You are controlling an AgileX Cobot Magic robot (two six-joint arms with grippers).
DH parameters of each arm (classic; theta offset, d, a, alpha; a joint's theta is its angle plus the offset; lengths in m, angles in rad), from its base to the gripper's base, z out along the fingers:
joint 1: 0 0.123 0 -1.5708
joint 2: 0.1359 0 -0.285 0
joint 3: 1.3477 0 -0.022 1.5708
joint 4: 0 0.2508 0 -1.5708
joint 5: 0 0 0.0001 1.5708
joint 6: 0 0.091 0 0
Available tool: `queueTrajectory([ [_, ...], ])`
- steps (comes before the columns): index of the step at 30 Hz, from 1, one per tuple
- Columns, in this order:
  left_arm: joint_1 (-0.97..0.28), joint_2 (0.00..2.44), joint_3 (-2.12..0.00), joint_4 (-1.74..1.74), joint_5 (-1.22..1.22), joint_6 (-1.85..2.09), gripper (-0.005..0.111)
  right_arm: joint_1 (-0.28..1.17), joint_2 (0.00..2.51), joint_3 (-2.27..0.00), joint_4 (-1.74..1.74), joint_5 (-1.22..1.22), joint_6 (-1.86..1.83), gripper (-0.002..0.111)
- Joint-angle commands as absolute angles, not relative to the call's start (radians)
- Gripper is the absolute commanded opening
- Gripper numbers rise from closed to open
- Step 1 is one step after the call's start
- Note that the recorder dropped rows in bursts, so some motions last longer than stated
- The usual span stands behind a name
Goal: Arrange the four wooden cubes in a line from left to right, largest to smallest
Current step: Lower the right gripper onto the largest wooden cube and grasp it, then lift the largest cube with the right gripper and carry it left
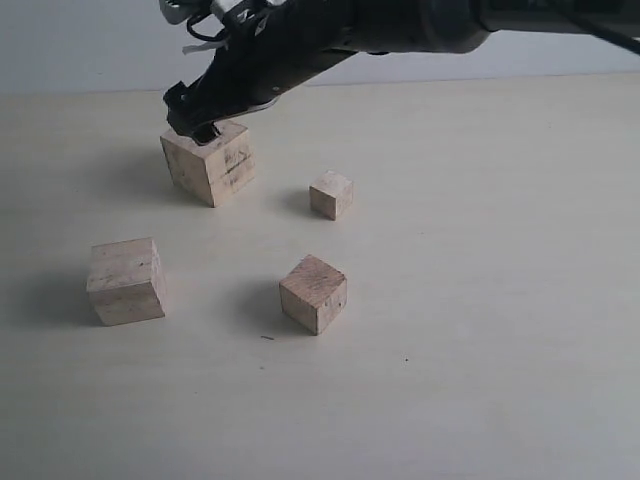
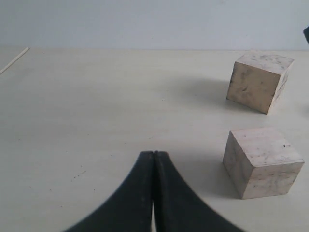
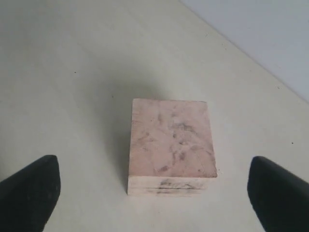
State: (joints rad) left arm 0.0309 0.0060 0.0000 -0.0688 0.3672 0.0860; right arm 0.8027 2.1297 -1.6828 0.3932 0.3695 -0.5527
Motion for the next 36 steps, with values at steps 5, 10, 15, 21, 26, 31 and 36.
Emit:
queueTrajectory([
  [5, 0.036, 0.0, 0.0, -0.067, 0.356, 0.079, 0.0, 0.803, 2.249, -1.83, 0.389, 0.342, -0.565, 0.105],
  [10, 0.036, 0.0, 0.0, -0.067, 0.356, 0.079, 0.0, 0.803, 2.297, -1.875, 0.386, 0.34, -0.628, 0.105],
  [15, 0.036, 0.0, 0.0, -0.067, 0.356, 0.079, 0.0, 0.803, 2.351, -1.904, 0.386, 0.308, -0.628, 0.105],
  [21, 0.036, 0.0, 0.0, -0.067, 0.356, 0.079, 0.0, 0.803, 2.386, -1.906, 0.384, 0.24, -0.628, 0.105],
  [26, 0.036, 0.0, 0.0, -0.067, 0.356, 0.079, 0.0, 0.803, 2.41, -1.923, 0.384, 0.23, -0.628, 0.105],
  [31, 0.036, 0.0, 0.0, -0.067, 0.356, 0.079, 0.0, 0.803, 2.441, -1.942, 0.388, 0.23, -0.628, 0.105],
  [36, 0.036, 0.0, 0.0, -0.067, 0.356, 0.079, 0.0, 0.801, 2.461, -1.943, 0.384, 0.211, -0.628, 0.105],
])
